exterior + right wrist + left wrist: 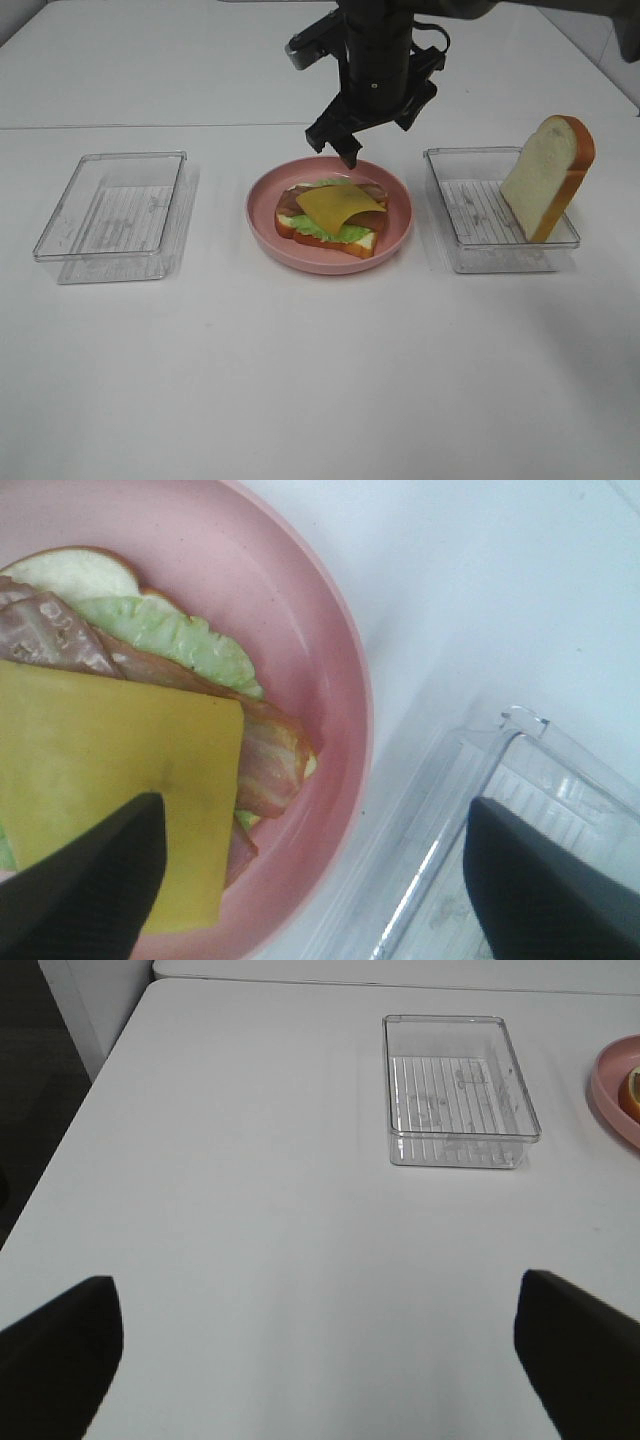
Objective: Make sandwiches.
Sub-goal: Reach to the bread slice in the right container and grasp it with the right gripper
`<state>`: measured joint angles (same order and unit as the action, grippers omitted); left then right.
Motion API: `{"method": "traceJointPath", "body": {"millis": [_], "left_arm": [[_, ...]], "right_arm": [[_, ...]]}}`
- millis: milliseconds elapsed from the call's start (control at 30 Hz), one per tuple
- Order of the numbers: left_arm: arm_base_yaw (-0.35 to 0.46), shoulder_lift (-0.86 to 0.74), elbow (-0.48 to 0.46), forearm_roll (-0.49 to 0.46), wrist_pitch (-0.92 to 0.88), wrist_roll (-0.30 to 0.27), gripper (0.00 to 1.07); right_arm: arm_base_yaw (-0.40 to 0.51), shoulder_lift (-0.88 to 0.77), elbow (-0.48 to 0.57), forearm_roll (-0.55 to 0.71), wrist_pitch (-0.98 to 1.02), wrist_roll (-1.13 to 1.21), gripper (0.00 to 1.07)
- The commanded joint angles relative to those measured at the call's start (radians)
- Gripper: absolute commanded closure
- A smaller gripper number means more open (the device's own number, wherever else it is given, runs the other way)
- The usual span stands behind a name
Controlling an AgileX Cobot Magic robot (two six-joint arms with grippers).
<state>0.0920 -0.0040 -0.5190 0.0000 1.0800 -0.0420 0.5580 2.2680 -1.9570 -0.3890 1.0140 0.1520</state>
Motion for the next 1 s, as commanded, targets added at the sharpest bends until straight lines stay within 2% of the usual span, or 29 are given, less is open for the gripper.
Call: {"method": "traceJointPath", "body": {"millis": [33,233,333,500,800,867,900,967,1000], "left_arm": [[0.002,-0.020,0.002,-0.007,-0.006,0.000,0.06],[0.002,-0.020,0.002,-0.007,-0.006,0.000,0.06],[0.002,-0.020,0.002,-0.007,-0.006,0.000,0.06],[0.002,-0.020,0.002,-0.007,-0.006,0.000,0.06],[0.002,-0.020,0.002,-0.007,-0.006,0.000,0.06],[0.002,-0.020,0.002,-0.007,-0.006,0.000,0.06],[0.002,-0.020,0.002,-0.007,-0.006,0.000,0.06],[0.002,-0.020,0.002,-0.007,-0.006,0.000,0.06],[0.002,-0.020,0.002,-0.007,-0.006,0.000,0.06]], "right_arm": [[-0.002,-0.067,-0.003,-0.007,0.037,-0.018,0.26],[-0.016,-0.137,-0.003,-0.013,0.098,-0.021,0.26],[-0.052,-0.173,-0.003,0.000,0.130,-0.027,0.26],[-0.170,-0.237,-0.003,0.071,0.191,-0.050,0.26],[-0.312,-0.253,-0.003,0.093,0.269,-0.046,0.26],[-0.370,-0.253,-0.002,0.135,0.274,-0.046,0.26],[-0.370,-0.253,-0.002,0.135,0.274,-0.046,0.26],[-0.452,-0.253,-0.002,0.215,0.271,-0.060,0.26],[-0.452,-0.253,-0.002,0.215,0.271,-0.060,0.26]]}}
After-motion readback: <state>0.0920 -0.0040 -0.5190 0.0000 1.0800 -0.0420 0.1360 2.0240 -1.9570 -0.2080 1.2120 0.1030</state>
